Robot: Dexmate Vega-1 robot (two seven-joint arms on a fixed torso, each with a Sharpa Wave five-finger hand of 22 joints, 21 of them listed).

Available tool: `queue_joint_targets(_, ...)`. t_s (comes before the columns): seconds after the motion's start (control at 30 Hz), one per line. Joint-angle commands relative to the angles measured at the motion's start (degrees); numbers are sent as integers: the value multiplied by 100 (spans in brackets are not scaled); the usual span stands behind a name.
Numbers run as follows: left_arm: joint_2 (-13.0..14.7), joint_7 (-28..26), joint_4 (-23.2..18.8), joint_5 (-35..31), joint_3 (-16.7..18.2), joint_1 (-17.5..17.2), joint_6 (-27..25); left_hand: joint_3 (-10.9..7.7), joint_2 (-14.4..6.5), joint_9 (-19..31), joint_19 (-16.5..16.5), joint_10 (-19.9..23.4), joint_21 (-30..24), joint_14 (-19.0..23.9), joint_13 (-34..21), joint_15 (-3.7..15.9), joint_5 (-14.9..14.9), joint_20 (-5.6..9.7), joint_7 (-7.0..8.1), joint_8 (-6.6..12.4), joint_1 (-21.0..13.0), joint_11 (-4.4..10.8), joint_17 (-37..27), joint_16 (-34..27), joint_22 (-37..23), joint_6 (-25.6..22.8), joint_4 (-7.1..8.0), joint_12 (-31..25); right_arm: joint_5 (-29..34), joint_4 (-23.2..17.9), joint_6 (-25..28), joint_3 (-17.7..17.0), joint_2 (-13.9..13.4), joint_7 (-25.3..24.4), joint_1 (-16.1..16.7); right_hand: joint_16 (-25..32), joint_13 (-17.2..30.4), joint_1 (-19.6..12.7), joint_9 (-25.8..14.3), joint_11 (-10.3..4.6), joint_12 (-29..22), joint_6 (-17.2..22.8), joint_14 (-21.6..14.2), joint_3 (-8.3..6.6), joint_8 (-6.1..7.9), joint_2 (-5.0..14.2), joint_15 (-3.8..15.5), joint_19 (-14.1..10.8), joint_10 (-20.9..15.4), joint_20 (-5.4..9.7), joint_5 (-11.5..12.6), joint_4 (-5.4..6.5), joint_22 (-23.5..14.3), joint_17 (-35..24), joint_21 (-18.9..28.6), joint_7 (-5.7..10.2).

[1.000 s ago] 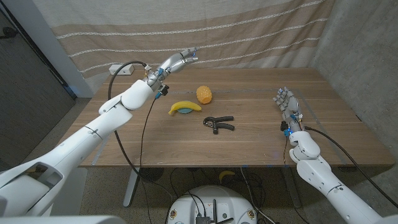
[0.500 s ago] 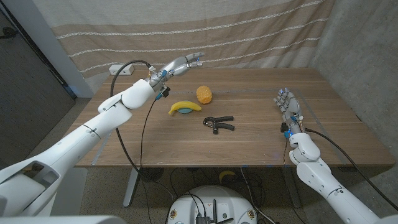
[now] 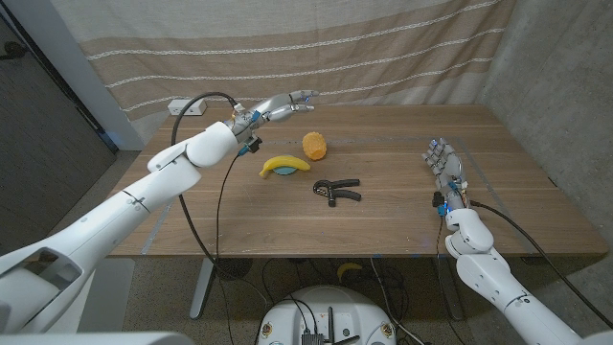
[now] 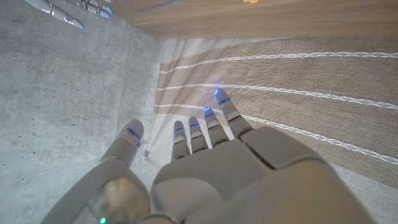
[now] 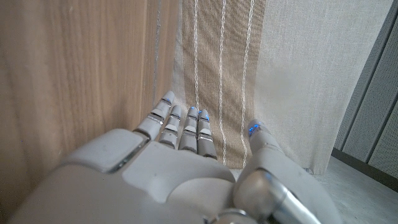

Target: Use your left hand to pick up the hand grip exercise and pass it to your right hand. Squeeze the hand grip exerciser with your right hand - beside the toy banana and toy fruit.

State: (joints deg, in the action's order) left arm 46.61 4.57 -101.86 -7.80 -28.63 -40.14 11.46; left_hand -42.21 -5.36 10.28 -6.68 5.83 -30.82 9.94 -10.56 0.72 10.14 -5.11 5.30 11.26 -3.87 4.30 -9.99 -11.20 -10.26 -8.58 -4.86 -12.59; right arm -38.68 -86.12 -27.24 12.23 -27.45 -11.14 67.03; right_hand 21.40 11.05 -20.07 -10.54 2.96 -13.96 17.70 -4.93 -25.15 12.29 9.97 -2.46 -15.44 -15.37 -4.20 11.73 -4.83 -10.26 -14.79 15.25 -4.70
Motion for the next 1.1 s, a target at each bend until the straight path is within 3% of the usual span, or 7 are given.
queue_joint_targets(0.03,191,166,-311,-149,-13,-72,-296,-11,-59,12,-6,67,18,39,-6,31,-10,-13,6,31,1,5,-10,20,-29,-67,-58,11,15,-49,-79,-10,30,-15,102,-2,26,23,-15,2,15,62,-51,-20,-10,-13,8,-51,-35,17,29,-16,-11,-17,-7,4)
queue_joint_targets(0.6,517,656,-775,-592,-109,56,-858,-5,-67,16,1,92,48,41,-8,59,-21,3,1,34,-70,32,-7,27,-31,-132,-175,27,30,-72,-158,-34,44,-1,156,-1,30,33,-16,-2,31,76,-69,-29,-23,-13,10,-57,-55,14,30,-22,-12,-27,-25,-2)
queue_joint_targets(0.8,618,932,-972,-919,-221,196,-1110,13,-57,20,11,178,94,31,-12,76,-36,12,-80,145,-176,58,-8,33,-31,-534,-336,26,13,-48,-176,-29,69,11,165,-3,32,37,-17,-8,39,94,-71,-33,-23,-14,9,-59,-59,13,31,-25,-12,-31,-32,1)
queue_joint_targets(1.1,673,1113,-1280,-1600,-385,284,-1534,-43,-7,21,-46,306,154,84,-15,184,-2,77,-83,253,-503,147,-4,21,-18,-967,-594,31,19,-41,-208,-29,99,-10,185,-1,33,42,-18,-4,39,139,-85,-37,-14,-12,10,-61,-87,12,31,-26,-13,-37,-40,-15)
